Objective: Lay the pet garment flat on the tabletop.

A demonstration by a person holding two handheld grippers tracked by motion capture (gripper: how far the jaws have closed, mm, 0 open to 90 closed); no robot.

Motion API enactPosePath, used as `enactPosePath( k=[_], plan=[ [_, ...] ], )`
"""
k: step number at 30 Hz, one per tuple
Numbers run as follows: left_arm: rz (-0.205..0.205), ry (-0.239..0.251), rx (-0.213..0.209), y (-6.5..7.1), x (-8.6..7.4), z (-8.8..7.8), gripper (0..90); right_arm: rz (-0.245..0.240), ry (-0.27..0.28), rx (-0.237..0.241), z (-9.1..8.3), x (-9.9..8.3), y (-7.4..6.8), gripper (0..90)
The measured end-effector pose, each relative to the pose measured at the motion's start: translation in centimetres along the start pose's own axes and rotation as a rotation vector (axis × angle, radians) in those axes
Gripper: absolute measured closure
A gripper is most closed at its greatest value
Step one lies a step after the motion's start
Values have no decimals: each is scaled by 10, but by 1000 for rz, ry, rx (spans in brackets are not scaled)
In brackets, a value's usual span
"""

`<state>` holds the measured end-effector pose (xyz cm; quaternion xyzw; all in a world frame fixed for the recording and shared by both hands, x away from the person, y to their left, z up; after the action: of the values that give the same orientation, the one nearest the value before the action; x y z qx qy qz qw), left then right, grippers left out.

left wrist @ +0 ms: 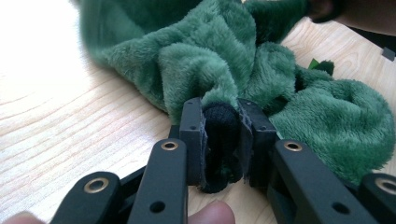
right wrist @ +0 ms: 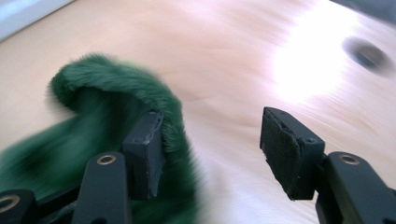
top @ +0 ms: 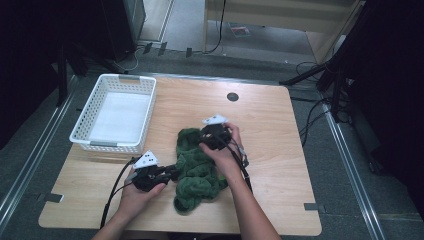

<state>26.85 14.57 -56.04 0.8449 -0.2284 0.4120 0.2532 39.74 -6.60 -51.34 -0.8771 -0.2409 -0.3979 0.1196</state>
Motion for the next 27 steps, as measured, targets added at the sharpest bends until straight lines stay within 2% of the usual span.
enactPosePath(
  k=[2,3,4,8,9,10,11,12,15,16,17,18,19,20,21,22,24,25,26,27],
  plan=[
    [-7,-1,-3,-1,0,0,740,46,10,-27,-1,0,15,419],
    [-8,-1,0,-1,0,0,740,50,19,-1,-4,-1,18,413],
    [-16,-6,-7,-2,0,1,735,47,40,49,-9,-3,20,413],
    [-24,-6,-11,-2,1,1,688,45,44,104,-14,-5,22,415],
    [-30,-3,-12,-3,1,1,626,49,50,167,-16,-5,22,420],
    [-38,4,-7,-4,2,0,597,58,60,194,-16,-5,22,427],
    [-58,21,13,-7,5,-2,576,62,68,211,-17,-4,21,438],
    [-58,21,13,-7,5,-2,558,62,68,211,-17,-4,21,438],
    [-102,58,59,-13,12,-5,523,51,36,250,-10,-5,21,461],
    [-118,67,86,-14,15,-5,508,46,-27,283,0,-8,21,531],
    [-134,67,118,-17,22,-4,505,33,-51,262,4,-11,21,605],
    [-134,67,118,-17,22,-4,500,33,-51,262,4,-11,21,605],
    [-135,69,126,-17,25,-3,497,45,-54,264,4,-16,24,775],
    [-129,76,153,-17,33,-1,496,55,-24,285,1,-18,26,843],
    [-129,76,153,-17,33,-1,494,69,-2,300,-3,-20,28,869],
    [-118,78,187,-16,37,2,494,69,-2,300,-3,-20,28,869],
    [-96,77,250,-16,50,12,479,54,33,317,-11,-25,30,873],
    [-96,77,250,-16,50,12,474,38,46,320,-14,-26,30,872],
    [-78,67,269,-16,60,22,470,19,61,315,-16,-27,29,872],
    [-78,67,269,-16,60,22,463,6,82,313,-18,-28,29,872]
  ],
)
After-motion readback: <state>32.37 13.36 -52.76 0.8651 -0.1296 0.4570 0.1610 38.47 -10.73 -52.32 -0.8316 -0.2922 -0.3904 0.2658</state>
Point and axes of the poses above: each handheld gripper's, and its own axes: z roughly forward along the jaws, x roughly out of its top, y roughly to its right, the point moved 2 cm from there along z, roughly forward along the jaws, and after that the axes turned 7 degrees about x, right-handed, at the moved point
